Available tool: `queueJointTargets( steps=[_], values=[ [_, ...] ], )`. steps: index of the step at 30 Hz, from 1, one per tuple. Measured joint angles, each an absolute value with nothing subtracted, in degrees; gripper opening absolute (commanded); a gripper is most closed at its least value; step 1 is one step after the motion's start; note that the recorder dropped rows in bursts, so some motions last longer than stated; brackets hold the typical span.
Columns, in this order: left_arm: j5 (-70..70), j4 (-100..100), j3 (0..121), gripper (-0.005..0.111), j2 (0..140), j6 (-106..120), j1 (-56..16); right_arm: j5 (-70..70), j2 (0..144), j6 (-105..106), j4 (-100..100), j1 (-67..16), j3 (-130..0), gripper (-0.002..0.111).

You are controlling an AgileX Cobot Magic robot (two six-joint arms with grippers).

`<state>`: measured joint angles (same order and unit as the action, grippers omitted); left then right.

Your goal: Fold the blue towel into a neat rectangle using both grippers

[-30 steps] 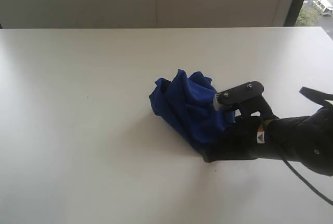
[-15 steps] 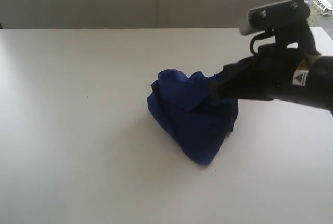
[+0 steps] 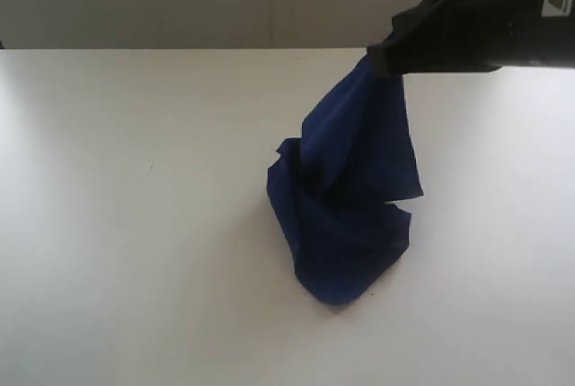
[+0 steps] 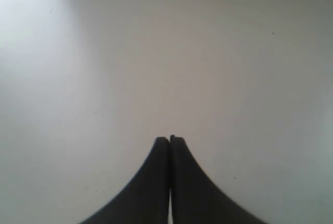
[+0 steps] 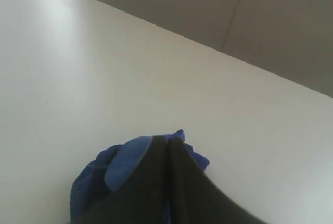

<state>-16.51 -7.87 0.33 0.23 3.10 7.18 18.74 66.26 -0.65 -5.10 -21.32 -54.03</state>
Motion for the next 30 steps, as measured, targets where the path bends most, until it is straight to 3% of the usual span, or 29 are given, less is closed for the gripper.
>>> queueJointTargets(
  steps=[11, 30],
  values=[
    [-16.51, -7.87, 0.33, 0.000, 0.23, 3.10, 7.18, 28.64, 69.95, -0.42, -8.07, -21.32, -55.46, 0.000],
    [-16.35, -7.87, 0.33, 0.000, 0.23, 3.32, 7.18, 28.88, 75.53, -0.42, -8.44, -21.32, -55.46, 0.000]
  ],
)
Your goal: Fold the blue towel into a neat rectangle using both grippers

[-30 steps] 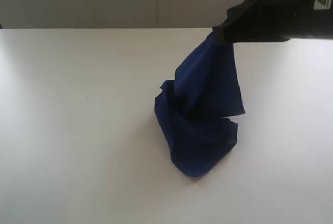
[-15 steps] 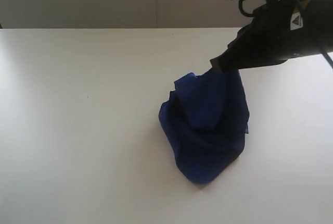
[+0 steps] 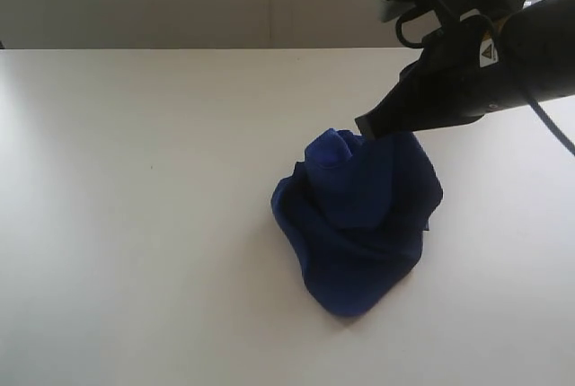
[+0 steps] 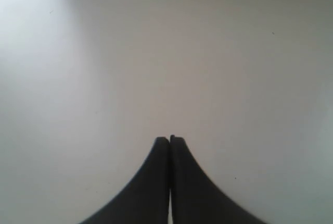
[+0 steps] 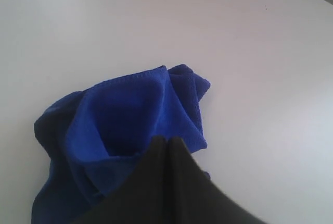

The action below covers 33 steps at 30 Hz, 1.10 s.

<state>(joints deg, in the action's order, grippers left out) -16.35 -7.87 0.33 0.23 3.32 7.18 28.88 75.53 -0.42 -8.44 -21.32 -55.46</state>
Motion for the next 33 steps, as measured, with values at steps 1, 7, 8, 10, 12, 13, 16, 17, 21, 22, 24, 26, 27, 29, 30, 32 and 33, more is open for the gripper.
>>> queueJointTargets(
  steps=[1, 7, 8, 10, 12, 13, 16, 17, 21, 22, 24, 26, 27, 29, 30, 32, 33],
  values=[
    [-15.68, -8.13, 0.33, 0.000, 0.23, 3.32, 7.18, 28.88, 75.53, -0.42, -8.44, -21.32, -55.46, 0.000],
    [-7.20, -14.27, 0.33, 0.000, 0.23, 0.66, 7.18, 28.99, 75.53, -0.42, -8.44, -21.32, -55.46, 0.000],
    [-5.15, -14.56, 0.33, 0.000, 0.23, 0.36, 7.18, 28.99, 75.53, -0.42, -8.44, -21.32, -55.46, 0.000],
    [-1.74, -15.23, 0.33, 0.000, 0.23, -0.82, 7.18, 28.99, 75.53, -0.42, -8.44, -21.32, -55.50, 0.000],
    [0.00, -15.23, 0.33, 0.000, 0.23, -1.91, 7.18, 28.99, 75.53, -0.42, -8.44, -21.32, -55.50, 0.000],
    [0.67, -15.35, 0.33, 0.000, 0.23, -2.19, 7.18, 28.99, 75.53, -0.42, -8.44, -21.32, -55.50, 0.000],
    [1.21, -15.44, 0.33, 0.000, 0.23, -2.77, 7.18, 29.36, 75.53, -0.42, -8.44, -21.32, -55.50, 0.000],
    [1.15, -15.44, 0.22, 0.000, 0.23, -4.12, 7.18, 29.47, 75.53, -0.42, -8.44, -21.32, -55.50, 0.000],
    [-2.49, -15.57, 0.22, 0.000, 2.39, -9.59, 7.18, 29.59, 75.53, -0.42, -8.44, -21.32, -55.50, 0.000],
    [-4.26, -15.57, 0.78, 0.000, 4.34, -9.76, 7.18, 29.59, 75.53, -0.42, -8.44, -21.32, -55.50, 0.000],
    [-9.27, -15.57, 4.48, 0.000, 10.05, -9.66, 7.18, 29.69, 75.53, -0.42, -8.44, -21.32, -55.50, 0.000],
    [-13.81, -15.57, 10.29, 0.000, 16.64, -7.85, 7.18, 29.69, 75.53, -0.42, -8.44, -21.32, -55.50, 0.000],
    [-16.22, -15.57, 13.50, 0.000, 20.22, -6.35, 7.18, 29.69, 75.53, -0.42, -8.44, -21.32, -55.50, 0.000],
    [-22.50, -17.27, 19.98, 0.000, 27.74, 0.00, 7.18, 29.69, 75.53, -0.42, -8.44, -21.32, -55.50, 0.000],
    [-26.87, -21.17, 22.12, 0.000, 32.10, 5.51, 7.18, 29.69, 75.53, -0.42, -8.44, -21.32, -55.50, 0.000],
    [-31.93, -29.59, 23.40, 0.000, 37.43, 15.79, 7.18, 29.80, 75.53, -0.42, -8.44, -21.32, -55.50, 0.000],
    [-33.70, -33.66, 23.54, 0.000, 39.48, 20.26, 7.18, 29.80, 75.53, -0.42, -8.44, -21.32, -55.50, 0.000]
  ],
)
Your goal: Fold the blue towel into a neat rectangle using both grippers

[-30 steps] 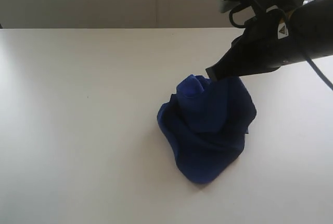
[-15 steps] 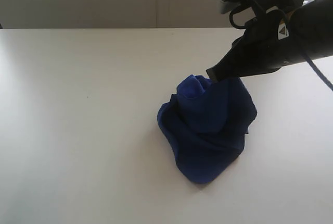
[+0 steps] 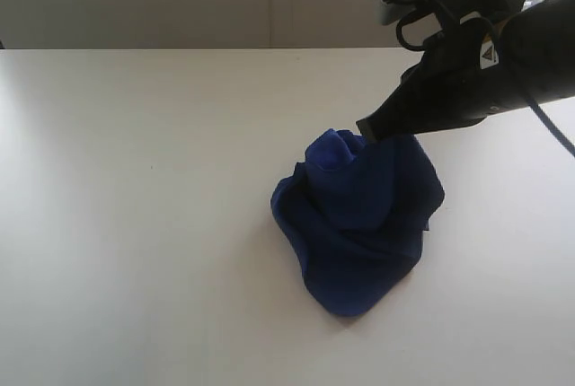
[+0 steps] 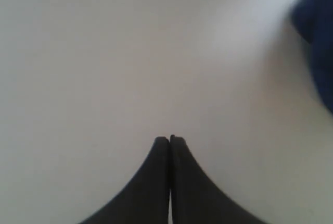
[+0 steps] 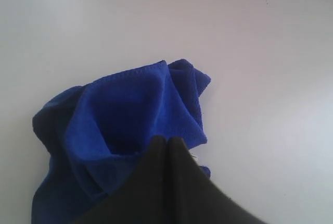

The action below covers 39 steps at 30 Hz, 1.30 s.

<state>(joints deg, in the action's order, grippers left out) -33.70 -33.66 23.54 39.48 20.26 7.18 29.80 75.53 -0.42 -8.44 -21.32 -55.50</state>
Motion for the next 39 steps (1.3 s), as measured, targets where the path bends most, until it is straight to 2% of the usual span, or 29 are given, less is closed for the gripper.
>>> queueJointTargets(
  steps=[5, 9, 12, 25, 31, 39],
  values=[
    [-41.29, -52.72, 23.65, 0.000, 50.67, 40.01, 7.18, 29.80, 75.53, -0.42, -8.44, -21.32, -55.50, 0.000],
    [-41.02, -56.10, 23.65, 0.000, 57.16, 44.03, 5.14, 29.80, 75.53, -0.42, -8.44, -21.32, -55.50, 0.000],
    [-37.57, -57.89, 23.87, 0.000, 60.35, 44.60, 0.00, 29.80, 75.53, -0.42, -8.44, -21.32, -55.50, 0.000],
    [-13.93, -61.43, 33.18, 0.000, 74.86, 39.73, -30.89, 30.25, 75.53, -0.42, -8.47, -21.32, -55.50, 0.000],
    [-9.65, -61.69, 39.73, 0.000, 83.71, 36.86, -40.61, 31.16, 75.53, -0.42, -14.14, -21.32, -55.50, 0.000],
    [-7.77, -61.92, 48.88, 0.000, 94.56, 36.10, -48.44, 31.31, 75.53, -0.42, -16.76, -21.32, -55.50, 0.000]
  ],
)
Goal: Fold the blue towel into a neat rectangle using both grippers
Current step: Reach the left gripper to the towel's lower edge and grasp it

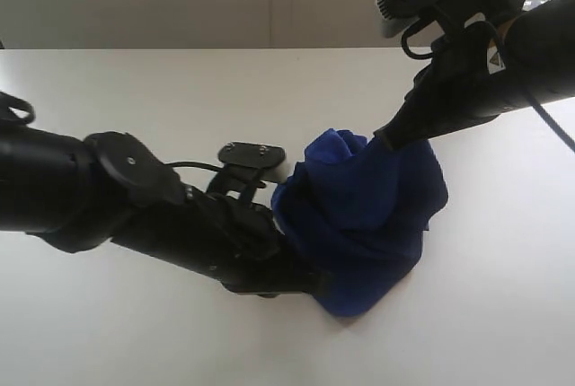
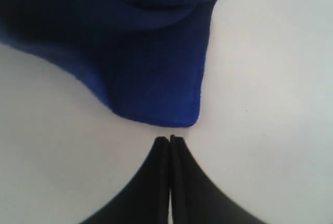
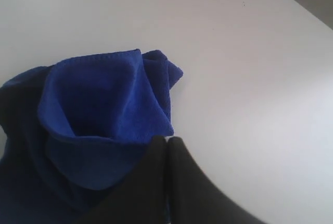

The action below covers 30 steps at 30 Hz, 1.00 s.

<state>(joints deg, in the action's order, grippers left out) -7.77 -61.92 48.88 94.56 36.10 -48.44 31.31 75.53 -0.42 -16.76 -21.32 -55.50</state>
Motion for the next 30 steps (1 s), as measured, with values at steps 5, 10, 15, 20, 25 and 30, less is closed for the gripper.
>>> queueJointTargets(
  steps=[5, 10, 15, 20, 25, 30],
  values=[
    [-7.54, -61.92, 52.02, 0.000, 99.32, 35.32, -51.32, 32.30, 75.53, -0.42, -17.20, -21.32, -55.50, 0.000],
    [-5.15, -61.92, 53.99, 0.000, 102.43, 34.97, -52.95, 32.42, 75.53, -0.42, -17.31, -21.32, -55.50, 0.000],
    [-5.19, -61.92, 56.37, 0.000, 105.74, 34.97, -53.08, 32.75, 75.53, -0.42, -17.31, -21.32, -55.50, 0.000],
    [-5.19, -61.92, 58.86, 0.000, 108.39, 35.52, -53.08, 32.84, 75.53, -0.42, -17.31, -21.32, -55.50, 0.000],
    [-6.22, -62.14, 59.52, 0.000, 110.79, 36.75, -53.08, 32.84, 75.53, -0.42, -17.31, -21.32, -55.50, 0.000],
    [-7.28, -59.18, 59.99, 0.000, 111.16, 37.12, -52.97, 33.68, 75.53, -0.42, -18.56, -21.32, -55.50, 0.000]
  ],
)
